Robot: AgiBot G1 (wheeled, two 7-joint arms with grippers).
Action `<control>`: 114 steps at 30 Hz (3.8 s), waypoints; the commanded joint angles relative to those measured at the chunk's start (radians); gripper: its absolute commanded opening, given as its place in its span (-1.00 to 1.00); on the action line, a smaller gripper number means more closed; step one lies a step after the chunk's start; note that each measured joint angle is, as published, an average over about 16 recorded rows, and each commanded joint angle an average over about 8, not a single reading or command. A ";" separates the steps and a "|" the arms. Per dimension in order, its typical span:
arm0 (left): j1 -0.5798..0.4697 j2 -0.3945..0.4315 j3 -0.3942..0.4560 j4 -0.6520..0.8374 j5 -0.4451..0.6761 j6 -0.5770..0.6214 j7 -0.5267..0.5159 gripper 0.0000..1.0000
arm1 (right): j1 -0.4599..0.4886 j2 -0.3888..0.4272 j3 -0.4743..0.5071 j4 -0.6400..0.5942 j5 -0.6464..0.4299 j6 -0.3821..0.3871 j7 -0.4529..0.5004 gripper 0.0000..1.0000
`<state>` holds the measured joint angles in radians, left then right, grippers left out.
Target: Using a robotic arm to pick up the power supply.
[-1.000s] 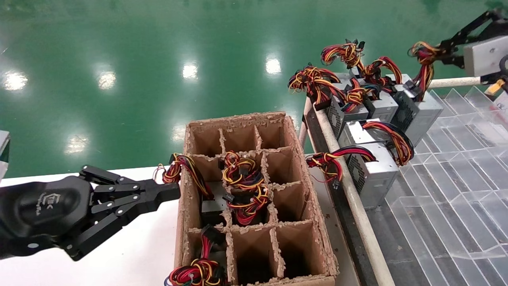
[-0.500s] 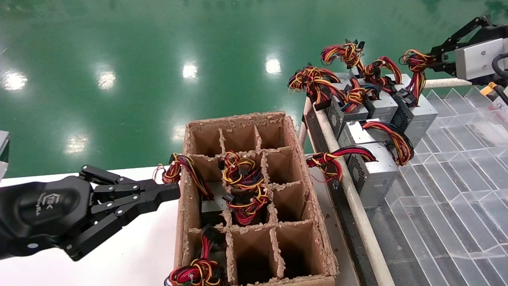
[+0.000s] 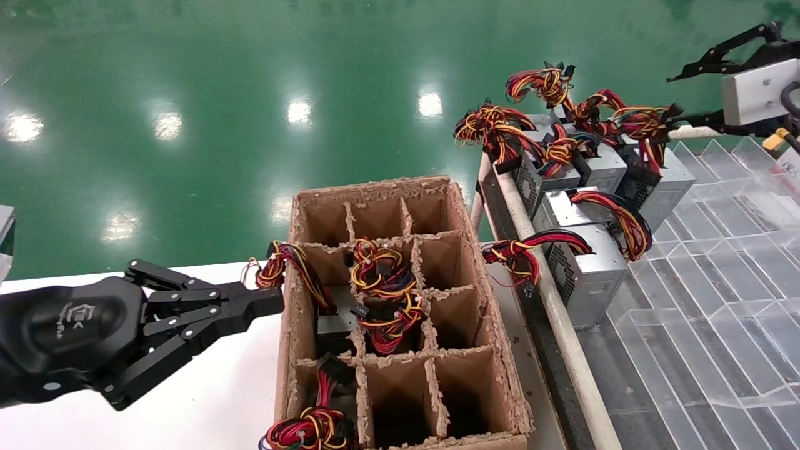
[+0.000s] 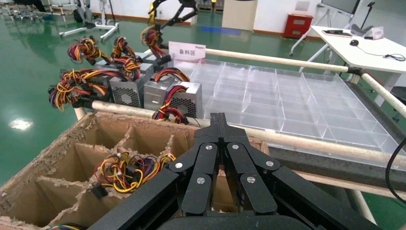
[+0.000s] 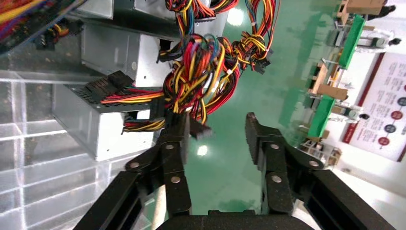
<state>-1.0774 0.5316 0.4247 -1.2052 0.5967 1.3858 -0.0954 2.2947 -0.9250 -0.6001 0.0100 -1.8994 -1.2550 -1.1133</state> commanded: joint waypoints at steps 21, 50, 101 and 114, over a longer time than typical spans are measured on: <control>0.000 0.000 0.000 0.000 0.000 0.000 0.000 -1.00 | -0.143 0.059 0.069 0.167 0.200 -0.107 0.187 1.00; 0.000 0.000 0.000 0.000 0.000 0.000 0.000 1.00 | -0.737 0.200 0.208 0.778 0.734 -0.181 0.802 1.00; 0.000 0.000 0.000 0.000 0.000 0.000 0.000 1.00 | -1.224 0.315 0.322 1.277 1.172 -0.241 1.301 1.00; 0.000 0.000 0.000 0.000 0.000 0.000 0.000 1.00 | -1.218 0.314 0.320 1.272 1.167 -0.240 1.297 1.00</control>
<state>-1.0771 0.5315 0.4246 -1.2049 0.5964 1.3855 -0.0953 1.0761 -0.6113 -0.2796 1.2819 -0.7323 -1.4955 0.1843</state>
